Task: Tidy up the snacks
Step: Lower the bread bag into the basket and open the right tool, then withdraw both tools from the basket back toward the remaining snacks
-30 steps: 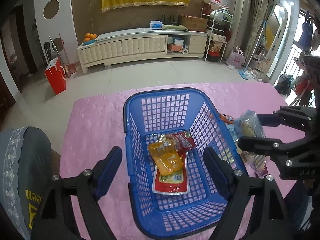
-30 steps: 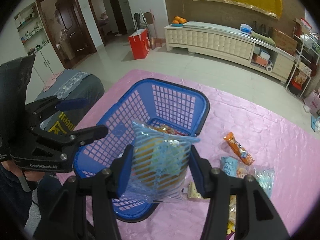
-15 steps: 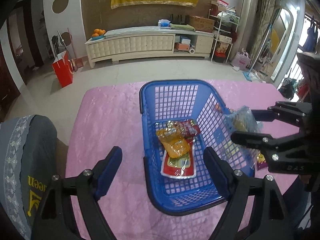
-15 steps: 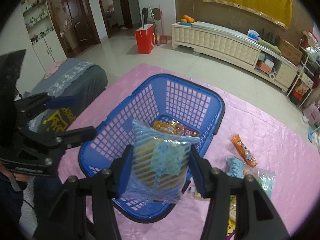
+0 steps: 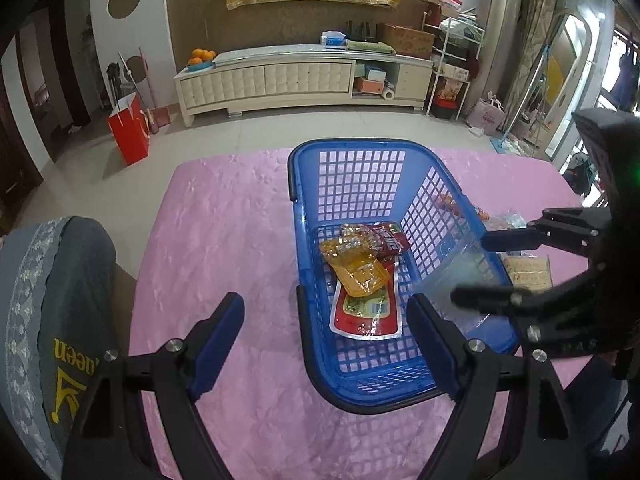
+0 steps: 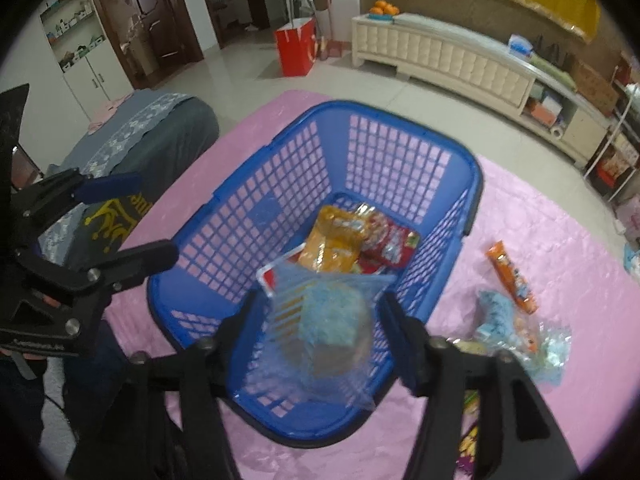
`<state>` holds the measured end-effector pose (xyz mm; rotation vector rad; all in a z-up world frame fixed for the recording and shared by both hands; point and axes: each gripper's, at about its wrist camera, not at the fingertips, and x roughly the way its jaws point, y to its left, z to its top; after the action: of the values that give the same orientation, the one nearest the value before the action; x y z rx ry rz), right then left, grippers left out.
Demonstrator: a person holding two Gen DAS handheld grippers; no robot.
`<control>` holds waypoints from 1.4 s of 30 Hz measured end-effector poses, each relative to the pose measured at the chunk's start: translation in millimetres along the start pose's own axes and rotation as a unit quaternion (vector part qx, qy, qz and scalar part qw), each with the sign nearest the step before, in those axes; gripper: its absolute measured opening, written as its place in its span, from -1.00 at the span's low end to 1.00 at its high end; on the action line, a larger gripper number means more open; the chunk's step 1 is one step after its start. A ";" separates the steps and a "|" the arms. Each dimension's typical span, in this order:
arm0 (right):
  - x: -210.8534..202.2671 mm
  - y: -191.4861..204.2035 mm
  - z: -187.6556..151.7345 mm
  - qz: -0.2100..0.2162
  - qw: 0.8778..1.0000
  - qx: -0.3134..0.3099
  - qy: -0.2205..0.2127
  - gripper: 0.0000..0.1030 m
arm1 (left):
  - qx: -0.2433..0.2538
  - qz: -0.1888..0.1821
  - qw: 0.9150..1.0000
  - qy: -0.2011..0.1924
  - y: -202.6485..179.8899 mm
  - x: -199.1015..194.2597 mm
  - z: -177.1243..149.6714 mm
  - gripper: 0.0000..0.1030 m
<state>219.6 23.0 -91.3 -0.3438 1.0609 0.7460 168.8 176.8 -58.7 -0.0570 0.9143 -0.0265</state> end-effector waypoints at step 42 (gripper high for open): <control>-149.9 -125.1 -124.5 -0.108 0.986 0.075 -0.106 0.84 | 0.122 -0.062 0.990 -0.036 -209.1 -22.9 18.0 0.58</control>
<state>183.2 -196.9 -28.7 -0.2392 0.8566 0.4935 169.3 -30.1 -17.0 0.1130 0.8297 -0.2500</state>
